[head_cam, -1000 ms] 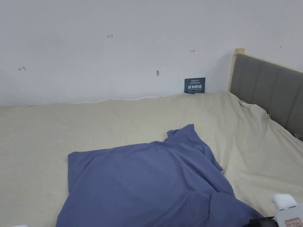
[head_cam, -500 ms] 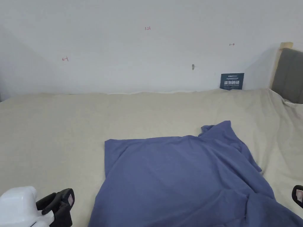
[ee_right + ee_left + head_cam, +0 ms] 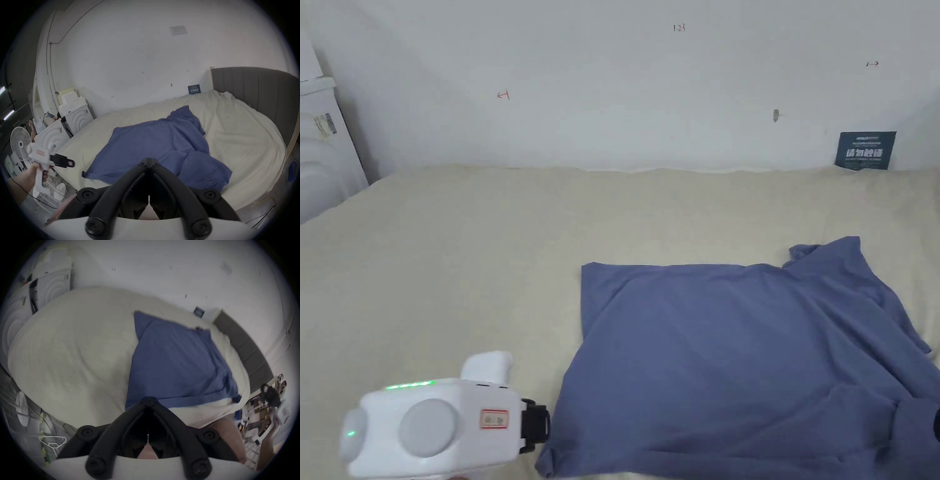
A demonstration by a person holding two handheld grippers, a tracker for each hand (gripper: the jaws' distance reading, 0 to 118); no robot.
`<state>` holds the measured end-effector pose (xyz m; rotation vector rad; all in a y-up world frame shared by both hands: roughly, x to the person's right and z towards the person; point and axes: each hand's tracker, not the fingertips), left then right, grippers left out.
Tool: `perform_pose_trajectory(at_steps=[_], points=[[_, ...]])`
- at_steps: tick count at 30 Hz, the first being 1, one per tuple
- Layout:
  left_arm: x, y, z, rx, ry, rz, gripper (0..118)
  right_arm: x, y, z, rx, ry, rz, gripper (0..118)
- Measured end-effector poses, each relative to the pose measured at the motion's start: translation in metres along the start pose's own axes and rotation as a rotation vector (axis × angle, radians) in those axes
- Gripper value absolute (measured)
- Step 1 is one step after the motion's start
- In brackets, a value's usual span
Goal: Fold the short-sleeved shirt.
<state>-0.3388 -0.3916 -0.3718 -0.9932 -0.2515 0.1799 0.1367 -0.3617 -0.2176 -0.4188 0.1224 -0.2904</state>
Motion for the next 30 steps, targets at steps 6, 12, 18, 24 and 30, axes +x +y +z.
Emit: perform_pose_trajectory(at_steps=[6,12,18,24,30], points=[[0.003,0.005,-0.045,-0.029,0.119,-0.084,118,0.0,-0.002,-0.003,-0.038,0.021,-0.037,0],[-0.004,-0.002,-0.077,-0.198,0.117,-0.065,118,-0.001,0.002,-0.001,-0.078,0.008,-0.009,0],[-0.001,-0.013,-0.066,-0.07,0.149,-0.096,55,0.0,0.004,-0.005,-0.092,-0.003,-0.001,0],[0.001,-0.013,-0.041,0.022,0.043,-0.03,6,0.007,0.004,-0.011,-0.104,0.002,-0.017,0],[0.004,-0.019,-0.04,0.021,0.073,-0.101,6,0.081,0.016,-0.034,-0.254,-0.11,-0.166,0]])
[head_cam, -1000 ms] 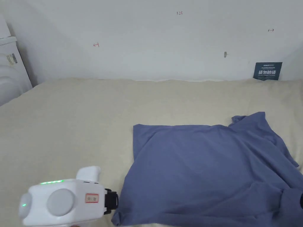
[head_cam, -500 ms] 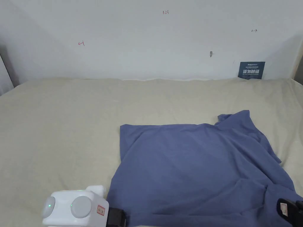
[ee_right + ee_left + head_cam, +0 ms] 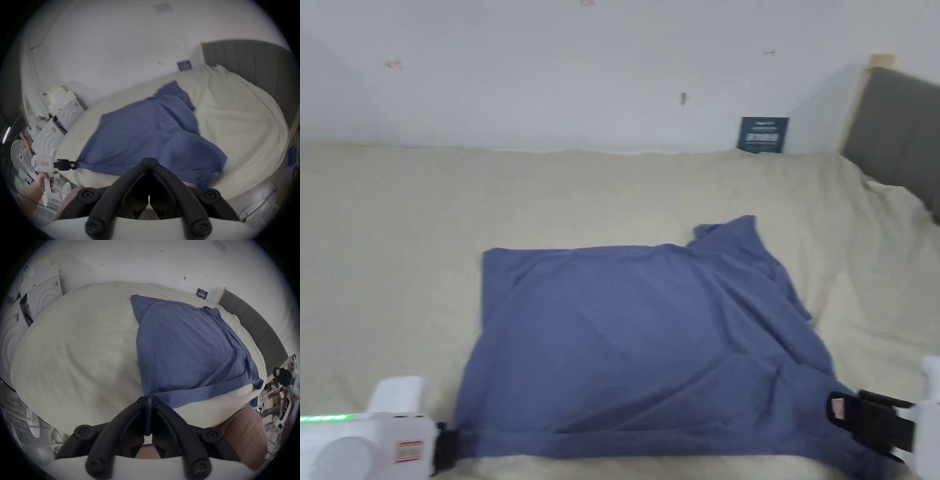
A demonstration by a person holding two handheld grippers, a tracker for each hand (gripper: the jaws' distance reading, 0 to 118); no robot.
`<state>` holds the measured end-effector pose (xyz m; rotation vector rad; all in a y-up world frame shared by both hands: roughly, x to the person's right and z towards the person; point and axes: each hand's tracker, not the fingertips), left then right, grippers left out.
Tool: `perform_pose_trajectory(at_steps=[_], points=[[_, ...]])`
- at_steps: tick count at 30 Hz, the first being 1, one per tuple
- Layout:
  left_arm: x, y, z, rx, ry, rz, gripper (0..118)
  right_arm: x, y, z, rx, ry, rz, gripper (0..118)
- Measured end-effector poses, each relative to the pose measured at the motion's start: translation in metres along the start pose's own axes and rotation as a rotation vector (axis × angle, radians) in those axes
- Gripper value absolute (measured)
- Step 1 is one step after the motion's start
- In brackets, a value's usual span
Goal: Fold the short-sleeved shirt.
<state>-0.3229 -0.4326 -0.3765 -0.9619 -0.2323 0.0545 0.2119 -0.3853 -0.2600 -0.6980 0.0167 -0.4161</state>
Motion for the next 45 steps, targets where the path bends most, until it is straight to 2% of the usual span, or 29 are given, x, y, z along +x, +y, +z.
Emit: perform_pose_trajectory(at_steps=[2,5,6,7,8,9,13,15,16,17,18,19,20,22,26,30,33,34,37,45], points=[[-0.003,0.003,0.002,0.017,-0.026,0.039,6,0.023,0.007,-0.011,-0.081,-0.015,-0.039,0],[-0.004,0.004,0.004,0.039,0.002,0.006,6,0.038,0.005,-0.027,-0.16,-0.1,0.071,7],[0.0,0.005,0.006,0.036,-0.004,0.004,6,0.043,0.003,-0.032,-0.167,-0.095,0.076,29],[0.003,0.002,0.006,0.0,-0.045,0.042,6,0.047,0.001,-0.038,-0.195,-0.103,0.085,64],[0.004,0.001,0.006,-0.003,-0.047,0.043,6,0.049,-0.001,-0.044,-0.235,-0.112,0.097,106],[0.005,0.0,0.006,-0.005,-0.048,0.043,6,0.05,-0.006,-0.048,-0.242,-0.126,0.125,114],[0.012,-0.001,0.006,-0.018,-0.055,0.044,6,0.053,-0.018,-0.067,-0.297,-0.18,0.226,113],[0.013,0.0,0.006,-0.017,-0.045,0.034,6,0.055,-0.022,-0.07,-0.287,-0.174,0.234,107],[0.013,0.0,0.006,-0.017,-0.044,0.034,6,0.056,-0.023,-0.069,-0.288,-0.17,0.234,96],[0.013,0.0,0.007,-0.018,-0.045,0.035,6,0.056,-0.025,-0.067,-0.288,-0.169,0.237,63],[0.012,0.001,0.007,-0.019,-0.043,0.037,6,0.054,-0.026,-0.065,-0.279,-0.189,0.252,38],[0.012,0.001,0.007,-0.015,-0.039,0.037,6,0.051,-0.027,-0.062,-0.259,-0.236,0.298,21],[0.012,0.001,0.009,-0.016,-0.042,0.036,6,0.048,-0.027,-0.056,-0.25,-0.199,0.306,17],[0.012,0.001,0.012,-0.013,-0.051,0.039,6,0.046,-0.025,-0.046,-0.23,-0.123,0.297,15],[0.011,0.001,0.018,-0.001,-0.068,0.05,6,0.042,-0.018,-0.029,-0.213,-0.125,0.307,13],[0.008,0.001,0.027,0.008,-0.089,0.05,6,0.045,-0.012,-0.014,-0.188,-0.085,0.265,12],[0.004,0.002,0.034,0.016,-0.116,0.027,6,0.045,-0.008,-0.001,-0.155,-0.003,0.239,11],[0.002,0.004,0.037,0.023,-0.166,0.03,6,0.042,-0.006,0.003,-0.146,0.001,0.24,11],[-0.004,0.021,0.046,0.034,-0.168,0.054,6,0.031,0.009,0.012,-0.143,0.006,0.23,11],[-0.014,0.095,0.022,-0.132,-0.158,0.04,6,0.02,0.08,-0.02,-0.242,-0.062,0.211,11]])
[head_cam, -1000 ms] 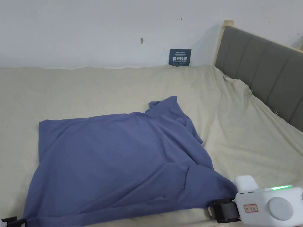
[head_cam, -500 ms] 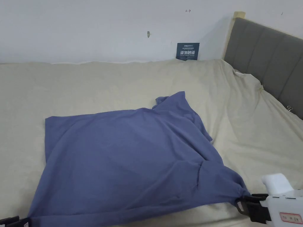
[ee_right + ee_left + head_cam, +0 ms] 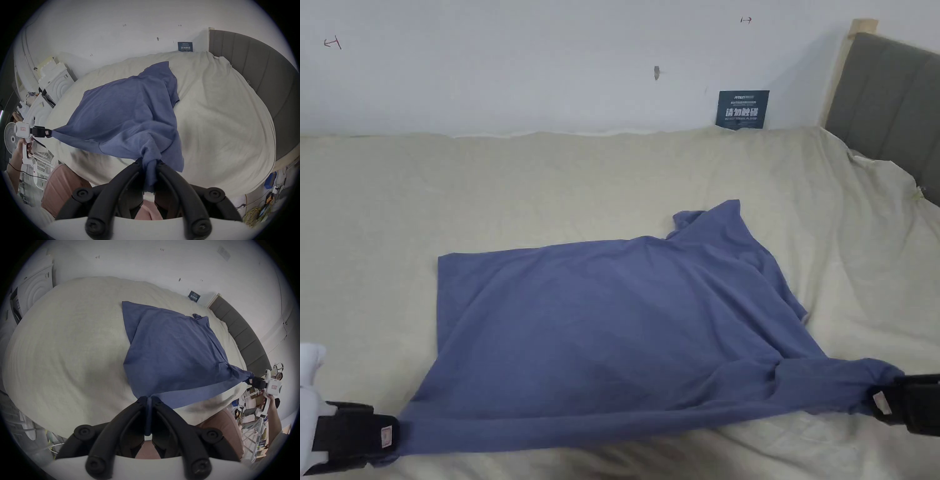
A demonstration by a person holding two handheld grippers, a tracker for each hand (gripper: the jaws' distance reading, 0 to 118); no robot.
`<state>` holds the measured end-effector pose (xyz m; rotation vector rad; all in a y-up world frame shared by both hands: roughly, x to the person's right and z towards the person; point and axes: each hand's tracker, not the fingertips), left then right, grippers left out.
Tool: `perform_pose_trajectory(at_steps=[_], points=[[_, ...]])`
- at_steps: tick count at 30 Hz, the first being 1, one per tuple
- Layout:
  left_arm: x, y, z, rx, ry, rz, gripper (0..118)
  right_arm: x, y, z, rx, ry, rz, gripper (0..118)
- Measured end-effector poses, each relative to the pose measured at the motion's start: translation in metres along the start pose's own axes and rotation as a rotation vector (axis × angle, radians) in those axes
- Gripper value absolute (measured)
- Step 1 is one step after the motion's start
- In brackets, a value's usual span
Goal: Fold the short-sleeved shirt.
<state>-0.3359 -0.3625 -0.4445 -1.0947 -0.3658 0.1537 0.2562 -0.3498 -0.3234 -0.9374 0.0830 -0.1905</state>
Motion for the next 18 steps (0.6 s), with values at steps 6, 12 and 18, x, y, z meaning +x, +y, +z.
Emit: perform_pose_trajectory(at_steps=[6,12,18], points=[[-0.01,0.068,-0.043,-0.093,0.004,0.056,6,0.004,0.084,-0.054,-0.124,-0.013,-0.025,11],[-0.014,0.126,-0.095,-0.107,0.049,0.059,6,0.012,0.15,-0.137,-0.232,-0.074,-0.087,11],[-0.024,0.146,-0.129,-0.113,0.059,0.162,14,0.016,0.17,-0.188,-0.263,-0.157,-0.146,22]])
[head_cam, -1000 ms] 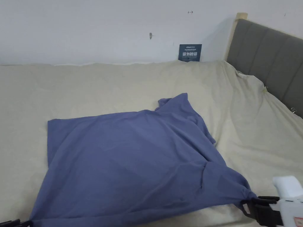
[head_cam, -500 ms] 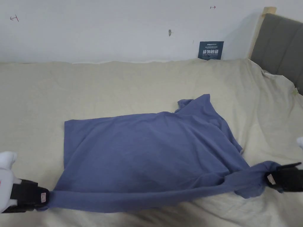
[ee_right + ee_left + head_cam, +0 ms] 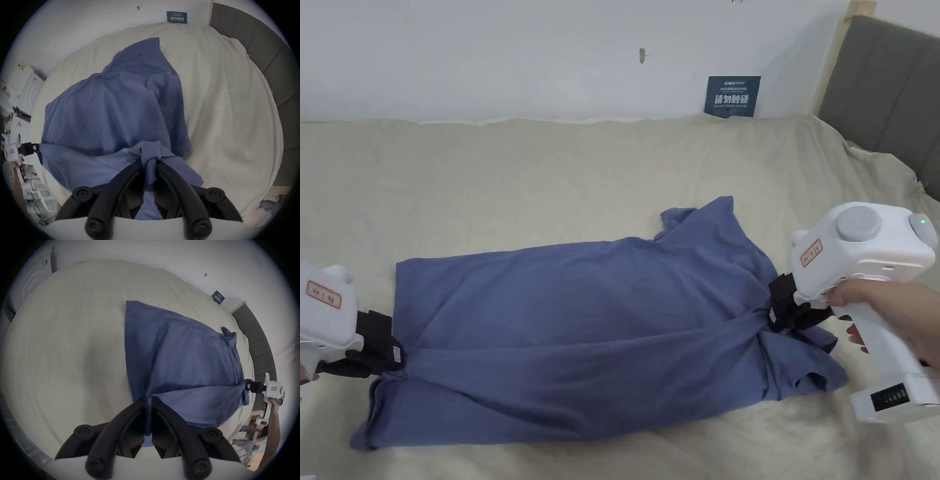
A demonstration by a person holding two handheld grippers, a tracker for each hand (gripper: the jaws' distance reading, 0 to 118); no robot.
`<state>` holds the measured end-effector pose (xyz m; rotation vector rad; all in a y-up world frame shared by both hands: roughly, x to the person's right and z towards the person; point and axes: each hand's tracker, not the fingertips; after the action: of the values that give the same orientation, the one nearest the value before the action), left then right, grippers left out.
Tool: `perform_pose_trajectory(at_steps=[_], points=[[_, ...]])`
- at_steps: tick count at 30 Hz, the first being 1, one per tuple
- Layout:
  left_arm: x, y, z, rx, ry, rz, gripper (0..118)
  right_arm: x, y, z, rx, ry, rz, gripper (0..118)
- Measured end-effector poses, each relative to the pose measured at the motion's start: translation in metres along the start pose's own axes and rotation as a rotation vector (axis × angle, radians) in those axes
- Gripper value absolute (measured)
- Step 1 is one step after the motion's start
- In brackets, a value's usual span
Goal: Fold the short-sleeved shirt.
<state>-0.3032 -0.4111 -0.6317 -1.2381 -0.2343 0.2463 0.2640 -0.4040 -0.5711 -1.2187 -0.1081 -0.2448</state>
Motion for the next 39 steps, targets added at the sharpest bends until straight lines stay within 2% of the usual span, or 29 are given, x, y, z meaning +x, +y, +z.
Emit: perform_pose_trajectory(at_steps=[1,2,3,4,5,6,9,11,15,17,18,19,20,21,22,23,24,26,28,32,35,37,38,39], points=[[-0.001,0.0,-0.004,0.003,0.002,0.004,17,0.002,0.0,-0.004,0.003,0.003,-0.008,28],[-0.002,-0.002,-0.004,0.018,0.016,0.018,17,0.003,-0.002,-0.005,0.022,0.01,-0.008,28],[-0.003,-0.004,-0.002,0.045,0.027,0.018,37,0.004,-0.005,-0.003,0.082,0.008,-0.015,54],[-0.004,-0.007,0.001,0.075,0.025,0.016,64,0.006,-0.008,0.0,0.121,-0.009,-0.024,86],[-0.004,-0.012,0.005,0.111,0.023,0.009,97,0.007,-0.013,0.007,0.177,-0.041,-0.029,114],[-0.004,-0.018,0.014,0.18,0.028,-0.009,108,0.009,-0.019,0.016,0.239,-0.058,-0.031,118],[0.001,-0.044,0.04,0.39,0.064,-0.07,110,0.015,-0.041,0.043,0.398,-0.074,-0.03,114],[0.003,-0.067,0.059,0.519,0.091,-0.123,110,0.015,-0.063,0.066,0.499,-0.009,-0.039,113],[0.008,-0.132,0.102,0.754,0.0,-0.153,109,0.011,-0.132,0.119,0.794,0.16,-0.039,113],[0.012,-0.165,0.119,0.808,-0.024,-0.149,108,0.008,-0.167,0.133,0.876,0.202,-0.029,112],[0.014,-0.182,0.125,0.834,-0.028,-0.132,105,0.004,-0.188,0.138,0.866,0.203,-0.02,112],[0.015,-0.193,0.13,0.832,-0.029,-0.121,92,0.001,-0.203,0.139,0.855,0.199,-0.019,108],[0.017,-0.206,0.135,0.831,-0.029,-0.131,47,-0.003,-0.218,0.139,0.848,0.207,-0.014,84],[0.02,-0.218,0.138,0.846,-0.01,-0.13,0,-0.007,-0.235,0.138,0.877,0.229,-0.012,44],[0.023,-0.227,0.14,0.858,0.028,-0.143,0,-0.013,-0.246,0.137,0.894,0.234,-0.007,0],[0.024,-0.235,0.14,0.878,0.09,-0.137,0,-0.018,-0.256,0.137,0.882,0.217,-0.007,0],[0.021,-0.244,0.144,0.888,0.063,-0.127,0,-0.021,-0.267,0.14,0.886,0.197,0.001,0],[0.02,-0.258,0.153,0.908,0.006,-0.108,0,-0.019,-0.282,0.14,0.918,0.272,0.0,0],[0.018,-0.266,0.161,0.957,0.077,-0.136,0,-0.023,-0.292,0.149,0.949,0.262,-0.005,0],[0.027,-0.263,0.179,0.939,0.087,-0.197,0,-0.03,-0.295,0.159,0.968,0.31,-0.07,0],[0.032,-0.217,0.176,0.69,0.102,-0.228,0,-0.036,-0.288,0.163,0.98,0.3,-0.04,0],[0.025,-0.171,0.15,0.422,0.015,-0.212,0,-0.041,-0.282,0.164,0.971,0.294,-0.006,0],[0.019,-0.152,0.132,0.323,-0.036,-0.187,0,-0.041,-0.283,0.161,0.962,0.303,0.004,0],[0.021,-0.141,0.119,0.264,-0.029,-0.19,0,-0.043,-0.281,0.16,0.946,0.319,0.016,0]])
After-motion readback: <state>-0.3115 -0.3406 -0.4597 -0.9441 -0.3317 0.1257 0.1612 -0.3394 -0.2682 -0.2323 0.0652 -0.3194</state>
